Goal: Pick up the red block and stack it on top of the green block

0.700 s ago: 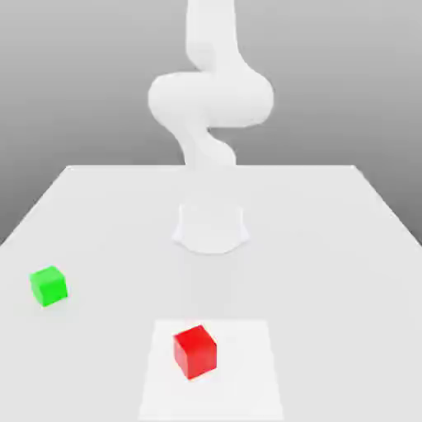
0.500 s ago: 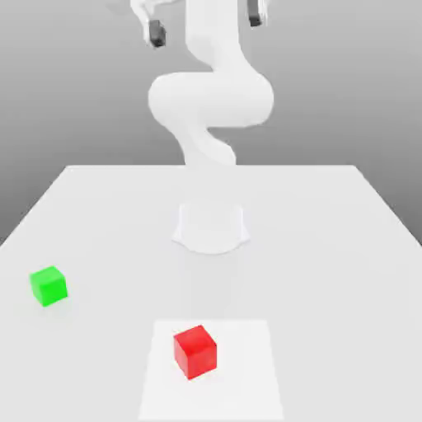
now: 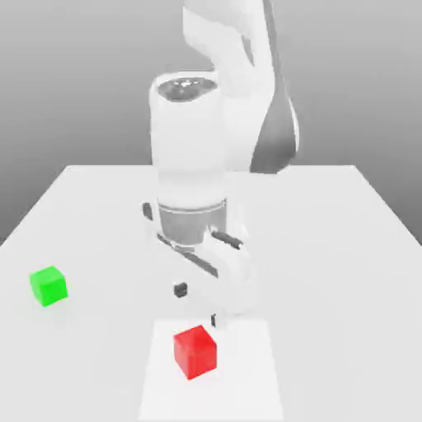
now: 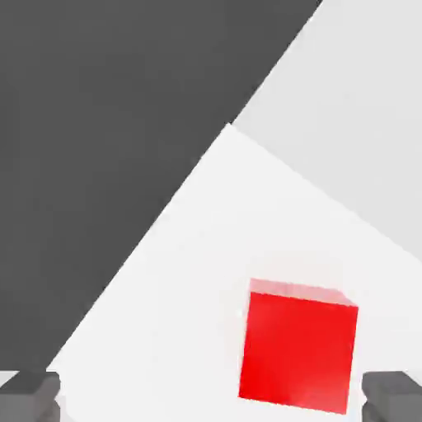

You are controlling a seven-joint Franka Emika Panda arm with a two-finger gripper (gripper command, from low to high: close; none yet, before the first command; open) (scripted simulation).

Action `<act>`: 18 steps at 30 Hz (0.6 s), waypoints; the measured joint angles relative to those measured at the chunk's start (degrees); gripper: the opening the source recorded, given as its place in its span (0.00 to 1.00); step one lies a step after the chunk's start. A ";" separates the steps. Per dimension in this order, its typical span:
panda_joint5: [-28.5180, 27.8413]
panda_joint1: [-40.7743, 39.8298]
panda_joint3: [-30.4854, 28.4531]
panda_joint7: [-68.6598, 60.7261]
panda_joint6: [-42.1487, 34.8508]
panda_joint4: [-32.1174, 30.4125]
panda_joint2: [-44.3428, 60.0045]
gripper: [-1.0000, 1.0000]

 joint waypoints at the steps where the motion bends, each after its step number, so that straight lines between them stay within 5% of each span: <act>1: -0.79 0.22 -0.31 1.07 1.51 0.01 1.85 0.50; 6: -2.09 0.96 -1.25 2.56 9.63 1.10 11.50 0.50; 7: -2.13 1.00 -1.31 2.63 10.50 1.22 12.54 0.00; 18: -1.78 0.75 -0.93 2.29 4.79 0.31 5.65 0.00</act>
